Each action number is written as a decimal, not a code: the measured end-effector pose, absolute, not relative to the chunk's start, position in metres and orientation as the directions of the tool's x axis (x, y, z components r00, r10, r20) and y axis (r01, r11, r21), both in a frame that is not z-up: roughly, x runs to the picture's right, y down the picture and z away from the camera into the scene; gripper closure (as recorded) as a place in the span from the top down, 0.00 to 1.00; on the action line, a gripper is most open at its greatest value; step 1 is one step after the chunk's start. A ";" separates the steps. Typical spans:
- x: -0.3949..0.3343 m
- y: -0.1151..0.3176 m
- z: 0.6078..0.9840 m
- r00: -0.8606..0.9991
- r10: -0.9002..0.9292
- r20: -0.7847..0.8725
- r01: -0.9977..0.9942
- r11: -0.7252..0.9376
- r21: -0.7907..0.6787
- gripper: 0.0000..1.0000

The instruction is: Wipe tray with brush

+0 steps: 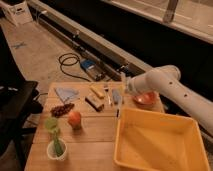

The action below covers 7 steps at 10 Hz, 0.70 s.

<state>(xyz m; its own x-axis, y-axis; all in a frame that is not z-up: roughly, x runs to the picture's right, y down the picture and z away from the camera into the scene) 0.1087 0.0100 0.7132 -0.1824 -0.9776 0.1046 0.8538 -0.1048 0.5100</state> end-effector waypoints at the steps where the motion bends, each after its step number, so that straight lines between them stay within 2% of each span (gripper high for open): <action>1: 0.138 0.008 0.709 -0.149 -0.981 0.122 0.871 -0.072 0.486 0.00; 4: 0.190 0.004 0.687 -0.077 -0.986 0.147 0.911 -0.010 0.413 0.00; 7: 0.196 0.028 0.683 -0.077 -0.977 0.198 0.925 0.004 0.380 0.00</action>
